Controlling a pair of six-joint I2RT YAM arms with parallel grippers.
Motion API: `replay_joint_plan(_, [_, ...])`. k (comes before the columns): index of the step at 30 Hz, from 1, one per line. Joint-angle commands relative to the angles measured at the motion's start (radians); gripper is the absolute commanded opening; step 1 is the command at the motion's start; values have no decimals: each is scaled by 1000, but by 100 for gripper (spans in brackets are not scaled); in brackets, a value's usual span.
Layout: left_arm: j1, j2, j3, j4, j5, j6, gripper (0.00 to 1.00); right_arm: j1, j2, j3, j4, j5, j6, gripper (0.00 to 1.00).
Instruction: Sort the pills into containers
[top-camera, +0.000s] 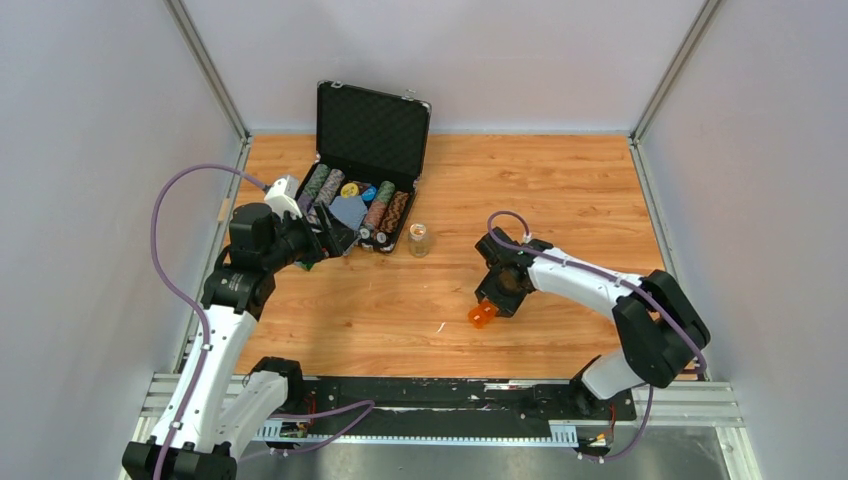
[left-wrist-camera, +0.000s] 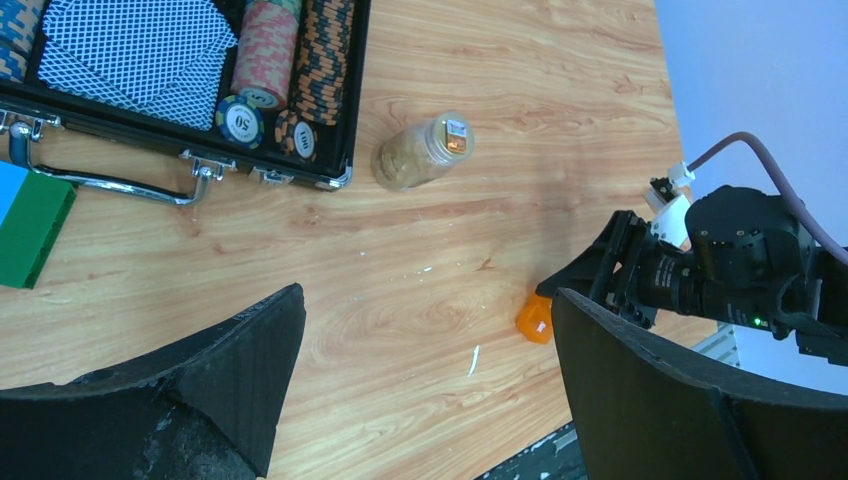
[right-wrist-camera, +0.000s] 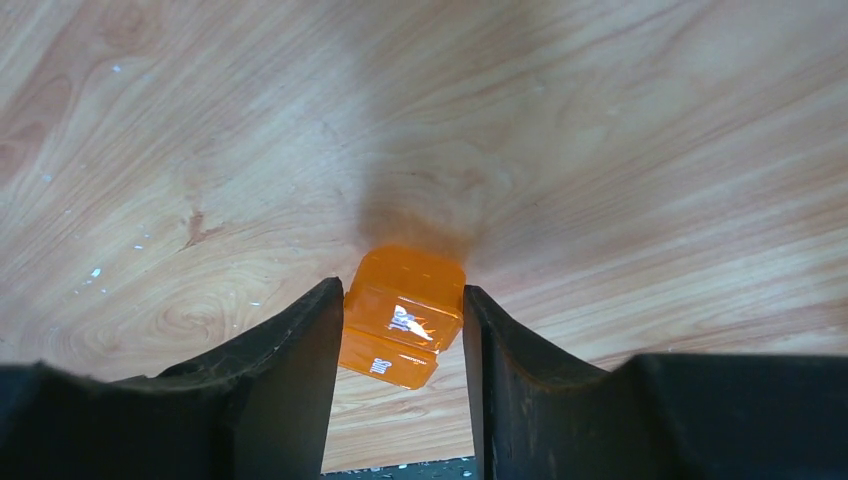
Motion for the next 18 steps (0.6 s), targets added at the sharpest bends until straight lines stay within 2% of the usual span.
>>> replay_joint_plan(1, [-4,-3,0,15,-5,24,100,8,18,51,76,-17,-122,41])
replay_joint_plan(5, [-4,0,-3,21,-5,26,100,8,53,90,114,-13,-287,39])
replay_joint_plan(11, [-4,-1,-4,26,-6,31,100,8,176,150,212,-98,-645,38])
replay_joint_plan(14, [-4,-4,-3,26,-7,33,100,8,227,185,216,-141,-780,44])
replay_joint_plan(18, [-4,-16,2,12,-12,41,100,8,237,221,216,-166,-834,63])
